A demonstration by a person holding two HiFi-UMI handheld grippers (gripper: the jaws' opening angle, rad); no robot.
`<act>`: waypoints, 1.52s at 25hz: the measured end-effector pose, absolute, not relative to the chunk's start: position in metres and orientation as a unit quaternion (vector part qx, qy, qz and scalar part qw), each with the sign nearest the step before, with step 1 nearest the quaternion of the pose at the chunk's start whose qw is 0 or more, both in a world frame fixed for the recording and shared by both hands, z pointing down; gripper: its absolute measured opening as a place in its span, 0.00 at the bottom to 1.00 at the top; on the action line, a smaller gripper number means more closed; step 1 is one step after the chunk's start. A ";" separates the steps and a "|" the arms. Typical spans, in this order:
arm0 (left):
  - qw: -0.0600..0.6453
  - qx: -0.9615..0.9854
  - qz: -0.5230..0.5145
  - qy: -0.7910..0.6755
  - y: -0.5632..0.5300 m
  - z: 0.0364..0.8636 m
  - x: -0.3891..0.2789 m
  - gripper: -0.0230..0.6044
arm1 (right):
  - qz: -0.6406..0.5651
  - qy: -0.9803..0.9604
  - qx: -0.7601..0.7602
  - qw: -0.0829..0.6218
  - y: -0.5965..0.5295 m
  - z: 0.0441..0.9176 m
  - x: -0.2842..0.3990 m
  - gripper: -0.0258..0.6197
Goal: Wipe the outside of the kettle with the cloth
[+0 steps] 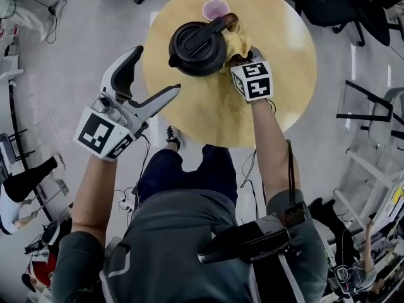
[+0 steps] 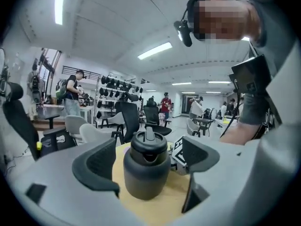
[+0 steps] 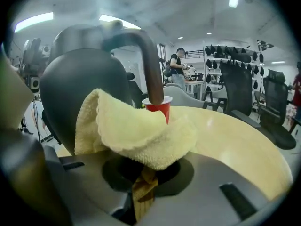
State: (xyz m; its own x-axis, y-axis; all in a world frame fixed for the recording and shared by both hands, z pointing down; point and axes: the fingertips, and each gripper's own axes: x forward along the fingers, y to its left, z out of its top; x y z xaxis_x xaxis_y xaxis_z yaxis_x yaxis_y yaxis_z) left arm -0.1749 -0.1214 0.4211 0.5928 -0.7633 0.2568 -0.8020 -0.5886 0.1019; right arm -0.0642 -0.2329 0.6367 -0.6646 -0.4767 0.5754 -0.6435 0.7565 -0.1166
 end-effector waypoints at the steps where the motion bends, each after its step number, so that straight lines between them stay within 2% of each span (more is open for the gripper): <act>1: 0.113 0.882 0.093 -0.447 -0.116 0.421 -0.179 0.75 | 0.158 -0.898 0.311 0.269 -0.233 0.638 -0.063 0.13; 2: 0.128 0.880 0.095 -0.448 -0.111 0.422 -0.181 0.70 | 0.159 -0.896 0.311 0.275 -0.232 0.638 -0.060 0.13; 4: 0.155 0.877 0.102 -0.444 -0.099 0.420 -0.179 0.44 | 0.162 -0.891 0.309 0.290 -0.225 0.638 -0.053 0.13; 7: 0.145 0.874 0.103 -0.452 -0.092 0.407 -0.176 0.41 | 0.167 -0.881 0.307 0.318 -0.210 0.637 -0.042 0.13; 10: 0.136 0.876 0.098 -0.452 -0.087 0.390 -0.168 0.32 | 0.184 -0.874 0.293 0.343 -0.182 0.636 -0.035 0.13; 13: 0.137 0.872 0.086 -0.462 -0.084 0.375 -0.164 0.27 | 0.230 -0.872 0.273 0.334 -0.148 0.624 -0.031 0.14; 16: 0.159 0.874 0.073 -0.454 -0.081 0.359 -0.158 0.14 | 0.253 -0.871 0.269 0.324 -0.126 0.603 -0.026 0.14; 18: 0.164 0.880 0.072 -0.440 -0.077 0.347 -0.152 0.09 | 0.257 -0.869 0.274 0.321 -0.117 0.588 -0.018 0.14; 27: 0.163 0.893 0.030 -0.419 -0.065 0.282 -0.119 0.05 | 0.229 -0.901 0.274 0.246 -0.097 0.464 0.028 0.14; 34: 0.118 0.898 0.071 -0.418 -0.087 0.236 -0.078 0.05 | 0.174 -0.922 0.300 0.172 -0.117 0.335 0.074 0.14; 38: 0.091 0.895 0.073 -0.431 -0.102 0.218 -0.077 0.05 | 0.141 -0.928 0.315 0.139 -0.123 0.281 0.080 0.14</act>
